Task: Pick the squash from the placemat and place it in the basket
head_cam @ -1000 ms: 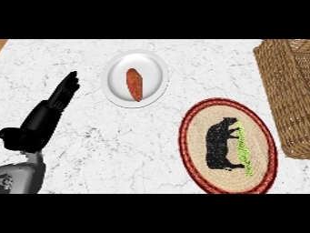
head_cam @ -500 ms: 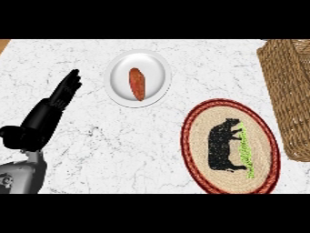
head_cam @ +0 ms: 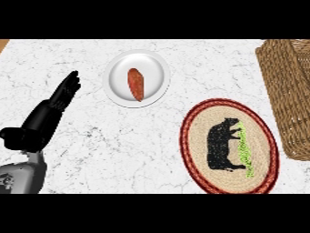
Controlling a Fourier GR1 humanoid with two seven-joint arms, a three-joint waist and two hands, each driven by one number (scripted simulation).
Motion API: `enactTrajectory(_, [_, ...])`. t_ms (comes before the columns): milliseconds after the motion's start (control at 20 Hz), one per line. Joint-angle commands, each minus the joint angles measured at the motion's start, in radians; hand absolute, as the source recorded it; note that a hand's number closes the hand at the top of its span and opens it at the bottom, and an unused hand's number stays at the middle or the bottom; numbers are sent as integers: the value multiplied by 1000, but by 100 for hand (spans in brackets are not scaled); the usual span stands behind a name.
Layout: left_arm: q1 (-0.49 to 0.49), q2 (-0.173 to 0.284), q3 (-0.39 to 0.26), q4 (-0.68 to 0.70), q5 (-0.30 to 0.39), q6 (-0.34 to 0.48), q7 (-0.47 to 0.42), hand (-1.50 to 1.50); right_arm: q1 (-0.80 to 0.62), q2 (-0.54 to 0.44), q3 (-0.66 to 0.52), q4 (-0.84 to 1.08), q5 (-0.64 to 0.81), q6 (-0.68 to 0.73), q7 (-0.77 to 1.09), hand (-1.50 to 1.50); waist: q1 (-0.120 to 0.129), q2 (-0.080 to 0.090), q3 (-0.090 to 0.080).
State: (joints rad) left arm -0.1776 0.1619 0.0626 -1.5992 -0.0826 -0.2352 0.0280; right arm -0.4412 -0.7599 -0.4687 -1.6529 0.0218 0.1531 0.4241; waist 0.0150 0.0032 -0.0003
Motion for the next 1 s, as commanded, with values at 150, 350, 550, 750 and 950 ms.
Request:
enactTrajectory(150, [-7, -15, -3, 55, -30, 20, -51, 0, -62, -3, 41, 352, 82, 3, -264, 150, -5, 1, 0])
enactTrajectory(350, [1, -37, -26, -6, -36, 34, 5, 0, -115, -13, 34, 511, 111, -20, -379, 150, -4, -1, 1])
enactTrajectory(550, [-44, 23, 35, 49, 9, -22, -22, 0, -177, -6, 38, 696, 186, -118, -546, 150, 4, 4, 1])
enactTrajectory(750, [4, 5, 11, -72, 11, -11, 64, 0, -208, -32, 29, 836, 207, -138, -687, 150, 6, 1, 1])
enactTrajectory(950, [-14, -13, 2, 78, -30, 6, -49, 0, -284, 28, -38, 875, 147, -233, -639, 150, 3, 4, 1])
